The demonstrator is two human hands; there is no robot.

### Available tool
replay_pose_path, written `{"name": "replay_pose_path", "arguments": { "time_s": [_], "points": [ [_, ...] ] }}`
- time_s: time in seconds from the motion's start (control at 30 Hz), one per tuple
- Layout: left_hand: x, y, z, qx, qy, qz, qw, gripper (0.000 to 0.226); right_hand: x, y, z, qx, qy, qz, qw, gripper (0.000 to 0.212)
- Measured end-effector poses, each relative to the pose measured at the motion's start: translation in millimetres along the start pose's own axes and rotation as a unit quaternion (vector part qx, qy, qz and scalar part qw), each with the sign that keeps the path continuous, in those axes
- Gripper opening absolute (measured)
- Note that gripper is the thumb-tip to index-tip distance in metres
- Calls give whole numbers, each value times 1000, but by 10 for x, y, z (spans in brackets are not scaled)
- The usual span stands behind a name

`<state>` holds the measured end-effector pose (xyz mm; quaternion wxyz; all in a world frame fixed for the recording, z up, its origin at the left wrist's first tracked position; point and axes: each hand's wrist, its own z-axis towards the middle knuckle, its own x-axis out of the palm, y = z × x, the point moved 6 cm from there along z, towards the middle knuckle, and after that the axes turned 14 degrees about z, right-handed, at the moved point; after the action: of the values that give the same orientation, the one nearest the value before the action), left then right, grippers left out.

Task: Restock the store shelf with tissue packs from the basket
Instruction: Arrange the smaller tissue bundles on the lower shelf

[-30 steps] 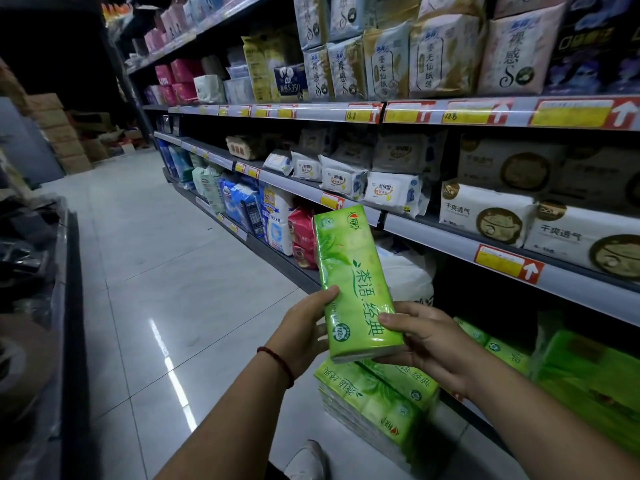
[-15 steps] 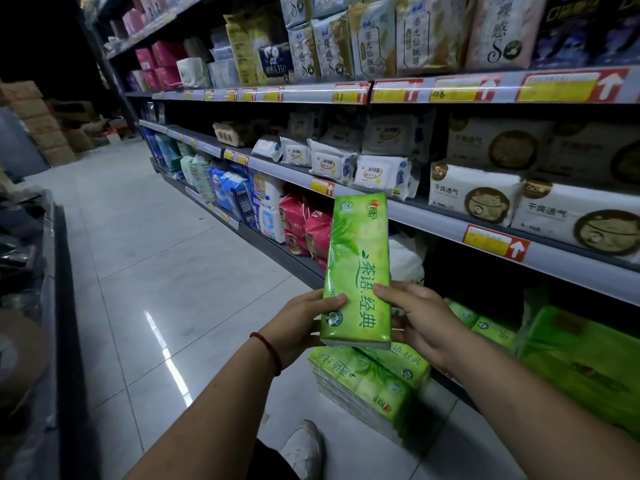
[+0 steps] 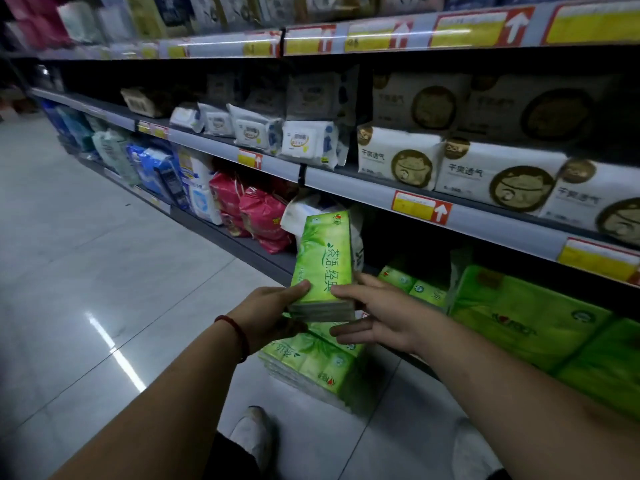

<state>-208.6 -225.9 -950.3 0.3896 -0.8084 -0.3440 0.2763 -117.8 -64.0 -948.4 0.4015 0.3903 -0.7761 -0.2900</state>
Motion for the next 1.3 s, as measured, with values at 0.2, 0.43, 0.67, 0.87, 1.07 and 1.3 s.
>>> {"name": "replay_pose_path", "arguments": {
  "time_s": [0.2, 0.43, 0.67, 0.87, 1.07, 1.3],
  "points": [
    [499, -56, 385, -23, 5, 34, 999, 33, -507, -42, 84, 13, -83, -28, 996, 43],
    [1263, 15, 1063, -24, 55, 41, 997, 27, -1299, -105, 244, 38, -169, -16, 985, 44],
    [1693, 78, 1937, -31, 87, 87, 992, 20, -1882, -221, 774, 98, -198, 41, 974, 14],
    [1921, 161, 2505, 14, 36, 83, 996, 32, -2298, -339, 1230, 68, -286, 37, 955, 15],
    [2309, 227, 2673, 59, 70, 51, 994, 47, -2529, -480, 1454, 20, -313, 115, 943, 40],
    [2291, 283, 2668, 80, 58, 79, 992, 13, -2483, -421, 1494, 28, -338, 124, 932, 33]
  ]
}}
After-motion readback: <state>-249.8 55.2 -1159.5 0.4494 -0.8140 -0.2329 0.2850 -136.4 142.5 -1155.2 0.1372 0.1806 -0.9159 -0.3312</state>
